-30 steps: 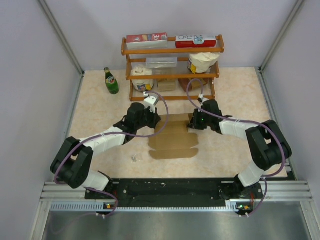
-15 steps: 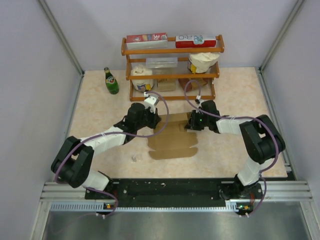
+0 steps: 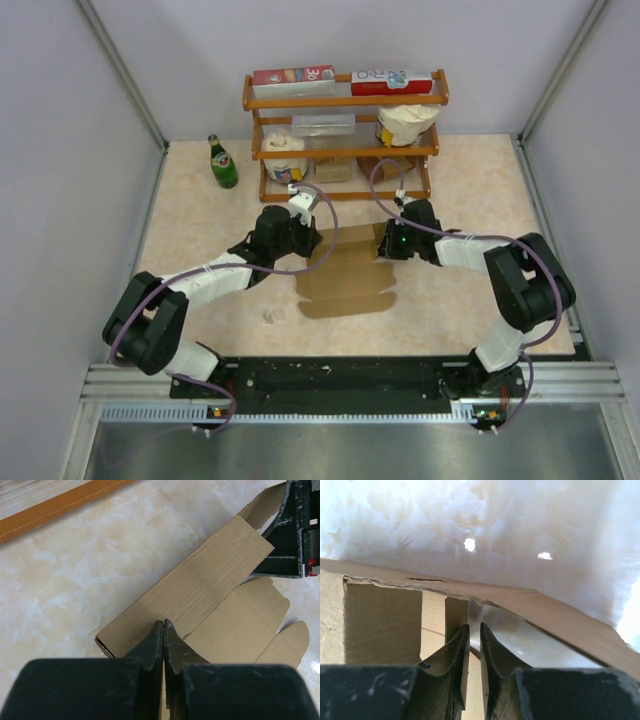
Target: Fold the paper box
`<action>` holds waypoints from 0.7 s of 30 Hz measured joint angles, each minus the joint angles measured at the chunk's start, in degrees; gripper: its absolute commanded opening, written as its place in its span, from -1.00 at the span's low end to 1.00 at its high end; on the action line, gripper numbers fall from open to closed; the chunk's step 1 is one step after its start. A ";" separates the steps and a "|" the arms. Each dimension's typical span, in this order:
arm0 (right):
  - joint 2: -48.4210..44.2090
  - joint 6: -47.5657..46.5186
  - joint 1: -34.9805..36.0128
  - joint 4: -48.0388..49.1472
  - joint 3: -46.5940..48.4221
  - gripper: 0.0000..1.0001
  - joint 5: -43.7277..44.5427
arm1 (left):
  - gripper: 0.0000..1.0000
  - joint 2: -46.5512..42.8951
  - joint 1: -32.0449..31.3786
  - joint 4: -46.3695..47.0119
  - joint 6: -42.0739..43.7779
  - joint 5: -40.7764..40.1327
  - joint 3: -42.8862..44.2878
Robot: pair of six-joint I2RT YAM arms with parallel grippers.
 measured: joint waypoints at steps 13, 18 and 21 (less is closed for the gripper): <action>-9.64 -4.42 0.00 -7.82 0.24 -0.66 8.61 | -1.00 0.00 0.00 -0.02 0.00 0.02 0.00; -9.64 -5.16 0.00 -8.28 1.51 -0.66 7.43 | -1.00 0.00 0.00 -0.02 0.00 0.04 0.00; -9.64 -5.31 0.00 -7.67 1.51 -0.66 5.20 | -1.00 0.00 0.00 -0.02 0.00 0.07 0.00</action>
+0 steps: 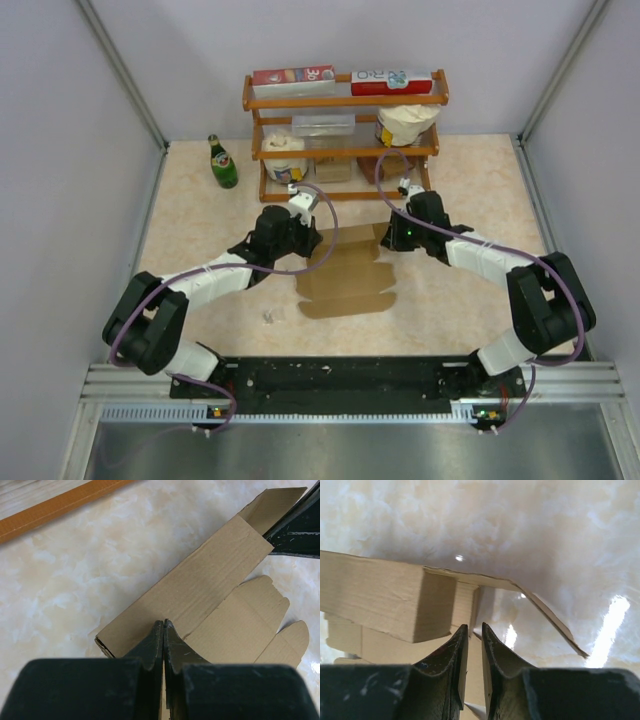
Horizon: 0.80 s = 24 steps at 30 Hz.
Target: Fold the paper box
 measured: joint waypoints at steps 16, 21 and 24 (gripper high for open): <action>2.03 3.02 -0.39 6.25 -0.15 -0.66 -11.67 | -1.00 0.02 0.00 0.00 0.00 0.13 0.02; 3.52 5.66 -2.16 9.57 -0.85 -0.67 -15.28 | -1.00 0.02 0.00 0.00 0.00 0.15 0.02; 3.82 6.73 -3.04 10.67 -1.55 -0.67 -16.37 | -1.00 0.02 0.00 0.00 0.00 0.17 0.02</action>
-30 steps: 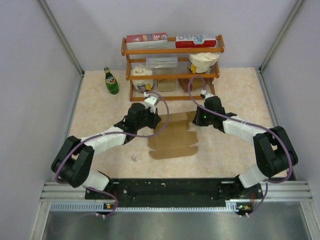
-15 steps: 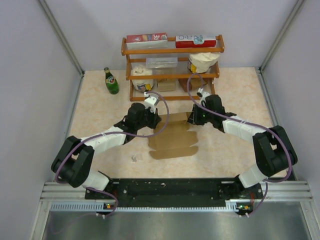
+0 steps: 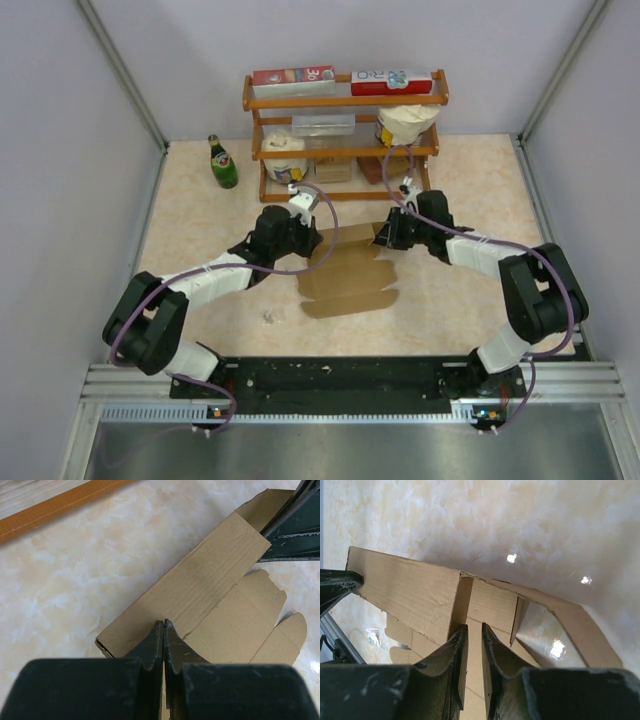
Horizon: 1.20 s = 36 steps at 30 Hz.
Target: Fold the paper box
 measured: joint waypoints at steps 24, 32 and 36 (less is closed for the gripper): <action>0.48 -7.32 -0.33 -7.19 0.81 -0.69 12.15 | -1.00 0.85 0.00 0.04 0.00 0.13 0.46; 2.58 -7.19 -0.35 -6.34 1.01 -0.71 8.28 | -1.00 0.87 0.00 0.02 0.00 0.22 0.52; 3.50 -6.78 -0.35 -5.14 1.09 -0.72 5.55 | -1.00 0.87 0.00 0.02 0.00 0.22 0.52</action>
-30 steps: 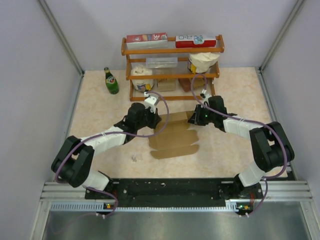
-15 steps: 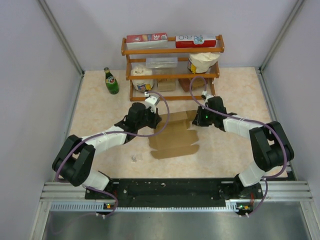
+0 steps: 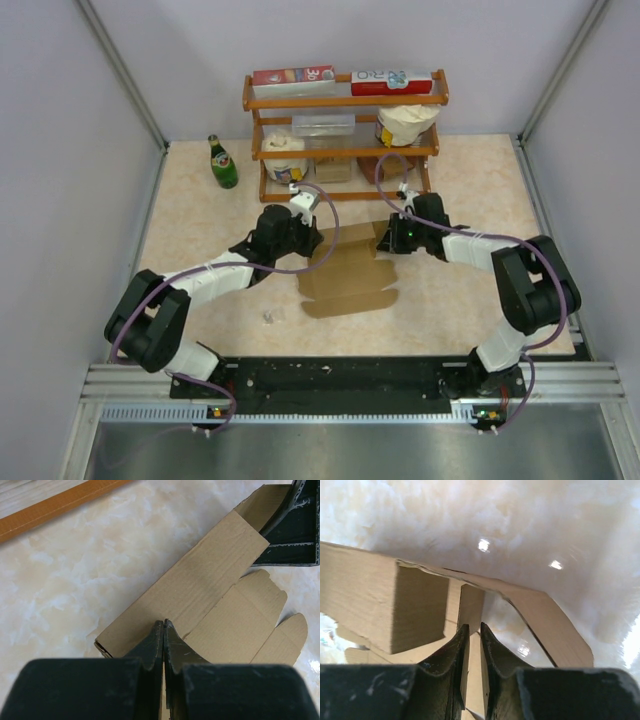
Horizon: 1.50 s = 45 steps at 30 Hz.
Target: Fold the paper box
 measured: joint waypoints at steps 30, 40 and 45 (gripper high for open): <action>8.20 3.26 0.00 7.32 1.20 -0.66 -11.17 | -1.00 0.00 0.00 -0.02 0.00 0.42 0.11; 7.15 3.19 0.00 4.52 1.84 -0.38 -9.53 | -1.00 0.00 0.00 -0.02 0.00 0.39 0.11; 0.57 0.85 0.00 -4.39 1.84 -0.19 -2.03 | -1.00 0.00 0.00 -0.02 0.00 0.42 0.11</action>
